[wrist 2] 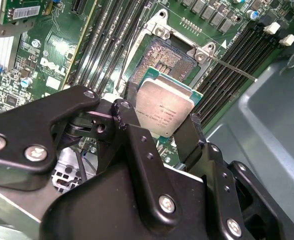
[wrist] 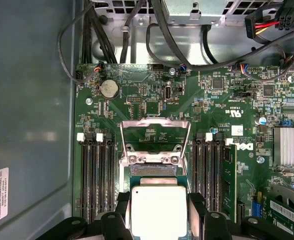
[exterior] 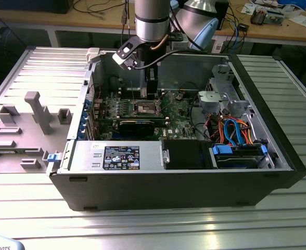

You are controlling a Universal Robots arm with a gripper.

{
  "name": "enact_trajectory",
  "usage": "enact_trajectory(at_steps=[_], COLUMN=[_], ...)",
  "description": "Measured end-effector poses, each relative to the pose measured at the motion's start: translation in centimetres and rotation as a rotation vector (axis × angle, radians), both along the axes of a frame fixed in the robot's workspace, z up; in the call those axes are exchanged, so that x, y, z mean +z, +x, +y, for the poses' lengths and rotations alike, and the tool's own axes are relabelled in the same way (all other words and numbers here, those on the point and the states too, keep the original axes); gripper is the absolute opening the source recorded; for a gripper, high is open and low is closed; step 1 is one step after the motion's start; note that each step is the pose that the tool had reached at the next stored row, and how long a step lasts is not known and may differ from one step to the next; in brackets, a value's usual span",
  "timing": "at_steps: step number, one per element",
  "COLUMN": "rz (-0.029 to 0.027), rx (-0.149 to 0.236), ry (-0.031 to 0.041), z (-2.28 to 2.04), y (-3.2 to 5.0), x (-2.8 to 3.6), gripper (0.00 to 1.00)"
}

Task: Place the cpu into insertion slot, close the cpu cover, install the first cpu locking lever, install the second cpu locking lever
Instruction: 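Place the cpu into insertion slot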

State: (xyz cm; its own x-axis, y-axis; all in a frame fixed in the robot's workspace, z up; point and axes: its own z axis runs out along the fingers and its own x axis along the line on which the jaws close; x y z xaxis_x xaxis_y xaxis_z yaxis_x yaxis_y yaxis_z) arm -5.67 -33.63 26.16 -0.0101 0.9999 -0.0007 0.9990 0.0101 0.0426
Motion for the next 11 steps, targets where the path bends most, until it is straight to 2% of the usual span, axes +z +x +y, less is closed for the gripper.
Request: enact_trajectory(at_steps=[2, 5, 9, 11], rz=[-0.0003, -0.0022, -0.0176, -0.0179], rx=[0.000, 0.000, 0.000, 0.000], ry=[0.0005, 0.0003, 0.0002, 0.0001], z=[0.01, 0.01, 0.00, 0.00], y=[0.01, 0.00, 0.00, -0.02], x=[-0.06, -0.49, -0.93, -1.27], gripper=[0.54, 0.54, 0.54, 0.54])
